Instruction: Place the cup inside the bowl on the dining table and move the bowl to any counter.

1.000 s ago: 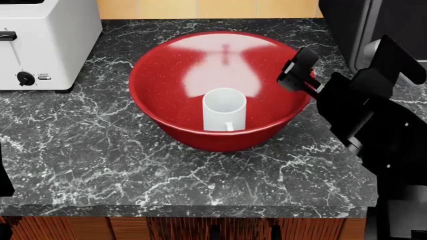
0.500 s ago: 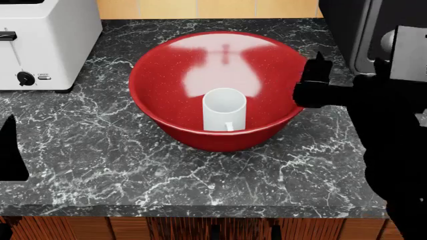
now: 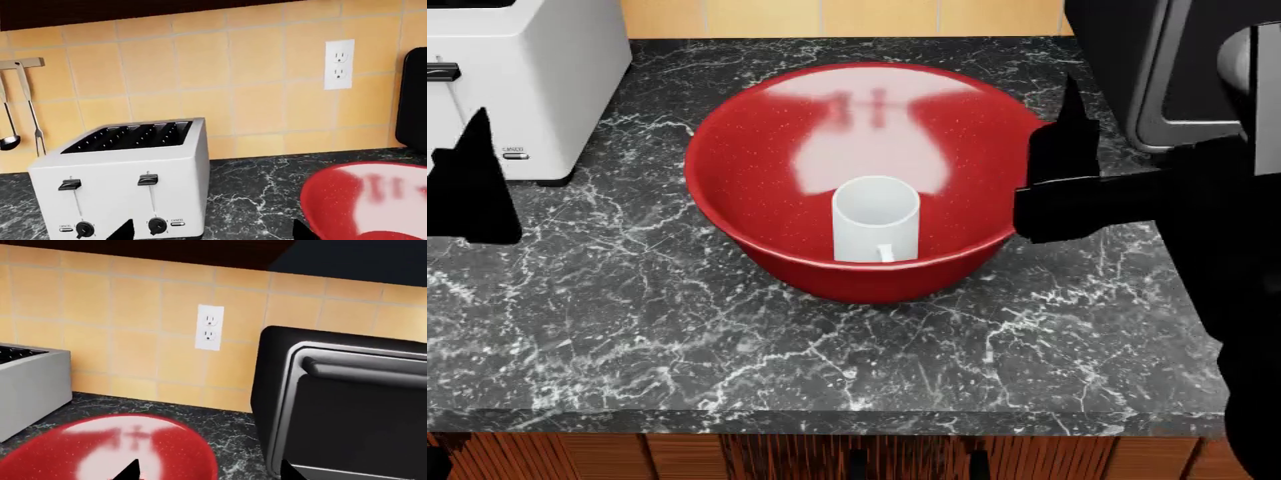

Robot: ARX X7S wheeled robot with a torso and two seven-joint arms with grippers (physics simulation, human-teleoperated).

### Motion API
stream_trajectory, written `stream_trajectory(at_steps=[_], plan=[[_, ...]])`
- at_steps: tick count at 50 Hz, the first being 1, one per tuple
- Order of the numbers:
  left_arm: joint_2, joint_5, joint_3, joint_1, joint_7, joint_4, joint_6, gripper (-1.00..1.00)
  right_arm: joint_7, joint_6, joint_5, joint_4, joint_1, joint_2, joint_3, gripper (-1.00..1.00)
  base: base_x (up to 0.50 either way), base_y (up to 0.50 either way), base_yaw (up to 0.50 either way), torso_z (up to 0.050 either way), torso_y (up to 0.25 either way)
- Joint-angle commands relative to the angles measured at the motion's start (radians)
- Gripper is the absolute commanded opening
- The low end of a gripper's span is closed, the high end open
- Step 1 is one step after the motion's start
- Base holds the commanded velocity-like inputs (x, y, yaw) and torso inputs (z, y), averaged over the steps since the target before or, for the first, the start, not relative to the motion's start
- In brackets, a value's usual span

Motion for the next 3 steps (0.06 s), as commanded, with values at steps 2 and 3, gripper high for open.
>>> stream_trajectory(at_steps=[2,3], plan=[[0.048,0.006,0.080,-0.229,-0.011,-0.073,-0.095,1.00,0.045,0.132,0.098,0.010,0.165,0.006,0.010,1.00,0.00,0.00,0.00,0.000,0.000],[0.051,0.008,0.089,-0.255,-0.007,-0.090,-0.097,1.00,0.034,0.142,0.093,0.031,0.201,-0.003,-0.003,1.00,0.00,0.00,0.00,0.000,0.000]])
